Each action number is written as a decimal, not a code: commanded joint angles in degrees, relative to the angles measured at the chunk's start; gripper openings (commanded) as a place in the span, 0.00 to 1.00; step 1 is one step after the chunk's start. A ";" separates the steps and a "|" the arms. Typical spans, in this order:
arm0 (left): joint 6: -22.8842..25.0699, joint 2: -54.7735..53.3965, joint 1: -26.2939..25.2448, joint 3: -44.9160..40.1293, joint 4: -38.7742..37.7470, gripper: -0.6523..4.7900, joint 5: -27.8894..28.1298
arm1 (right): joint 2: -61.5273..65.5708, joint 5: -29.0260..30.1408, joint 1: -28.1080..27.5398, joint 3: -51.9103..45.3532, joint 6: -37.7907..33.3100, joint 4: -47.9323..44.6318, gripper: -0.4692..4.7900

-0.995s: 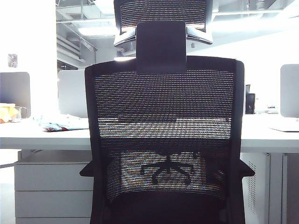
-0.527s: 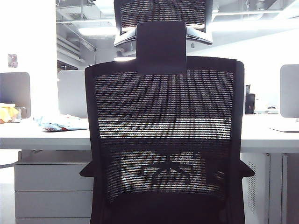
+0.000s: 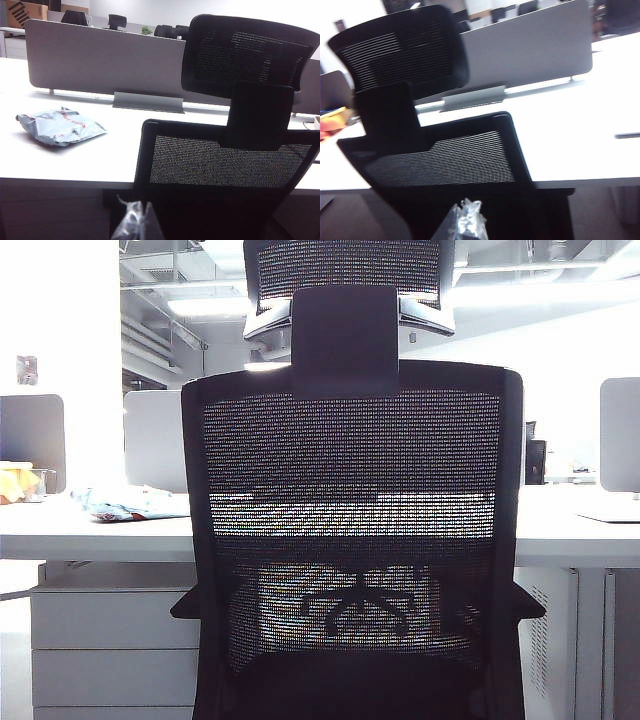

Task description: Push the black chair under the table.

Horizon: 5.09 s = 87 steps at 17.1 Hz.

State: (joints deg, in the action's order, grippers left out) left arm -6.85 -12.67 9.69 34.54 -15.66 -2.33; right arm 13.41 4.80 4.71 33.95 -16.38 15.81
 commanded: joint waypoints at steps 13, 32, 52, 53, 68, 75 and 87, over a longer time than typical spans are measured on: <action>0.44 0.07 -0.15 0.07 -0.59 0.11 -0.02 | -0.11 -1.68 0.02 0.24 0.35 -0.48 0.09; 2.05 11.13 -11.10 -15.17 2.47 0.11 0.59 | -0.13 -1.68 0.02 0.24 0.33 -0.46 0.09; 1.92 12.44 -10.75 -34.03 12.63 0.11 0.68 | -0.13 -1.68 0.02 0.24 0.35 -0.44 0.09; 1.92 12.44 -10.75 -34.03 12.83 0.11 0.68 | -0.13 -1.70 0.02 0.24 0.35 -0.42 0.09; 3.76 12.44 -10.75 -34.03 14.99 0.11 0.63 | -0.13 -1.68 0.02 0.24 0.35 -0.42 0.09; 4.68 12.44 -10.75 -34.03 14.91 0.11 0.63 | -0.13 -1.70 0.02 0.24 0.35 -0.42 0.09; 4.68 12.44 -10.75 -34.03 14.91 0.11 0.63 | -0.13 -1.70 0.02 0.24 0.35 -0.42 0.09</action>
State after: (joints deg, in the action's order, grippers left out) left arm -2.37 -0.19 -1.02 0.54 -1.48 -1.48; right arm 13.28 3.16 4.69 33.95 -16.21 16.05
